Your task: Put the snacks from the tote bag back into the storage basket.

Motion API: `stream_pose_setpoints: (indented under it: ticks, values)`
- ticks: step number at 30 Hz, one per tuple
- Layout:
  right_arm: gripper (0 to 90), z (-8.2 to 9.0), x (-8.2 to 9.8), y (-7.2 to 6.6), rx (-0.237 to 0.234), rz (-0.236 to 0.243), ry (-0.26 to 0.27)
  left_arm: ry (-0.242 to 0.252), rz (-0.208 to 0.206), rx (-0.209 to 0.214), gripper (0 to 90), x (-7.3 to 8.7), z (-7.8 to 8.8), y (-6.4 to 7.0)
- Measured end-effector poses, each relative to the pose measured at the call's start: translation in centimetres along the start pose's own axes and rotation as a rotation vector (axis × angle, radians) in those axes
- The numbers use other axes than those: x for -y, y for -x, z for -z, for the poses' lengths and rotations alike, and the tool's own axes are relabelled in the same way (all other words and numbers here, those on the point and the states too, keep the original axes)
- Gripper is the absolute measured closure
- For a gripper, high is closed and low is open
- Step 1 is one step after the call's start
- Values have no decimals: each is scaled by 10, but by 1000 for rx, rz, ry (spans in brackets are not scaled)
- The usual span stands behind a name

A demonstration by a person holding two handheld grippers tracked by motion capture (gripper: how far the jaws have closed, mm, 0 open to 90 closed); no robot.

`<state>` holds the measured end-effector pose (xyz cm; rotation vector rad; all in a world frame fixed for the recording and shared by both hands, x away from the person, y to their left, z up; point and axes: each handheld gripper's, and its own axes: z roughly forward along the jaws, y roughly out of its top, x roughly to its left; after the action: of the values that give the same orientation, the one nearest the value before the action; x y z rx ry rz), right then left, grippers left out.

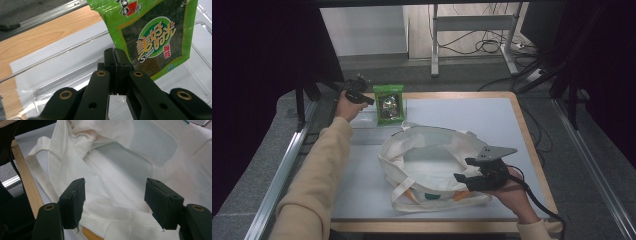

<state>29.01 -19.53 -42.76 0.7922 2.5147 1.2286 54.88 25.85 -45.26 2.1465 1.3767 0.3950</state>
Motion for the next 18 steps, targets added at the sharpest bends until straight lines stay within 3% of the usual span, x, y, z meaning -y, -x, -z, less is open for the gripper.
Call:
stream_pose_setpoints:
  ticks: [6, 9, 18]
  values:
    - [330, 0, 0, 0, 0, 1, 1, 15, -5, 5, 896, 4, 12, -2]
    - [330, 0, 0, 0, -2, 2, 0, 32, -10, 27, 897, 7, 21, 0]
    - [330, 2, -2, 1, -11, 3, 15, 72, -71, 78, 896, 18, 51, 17]
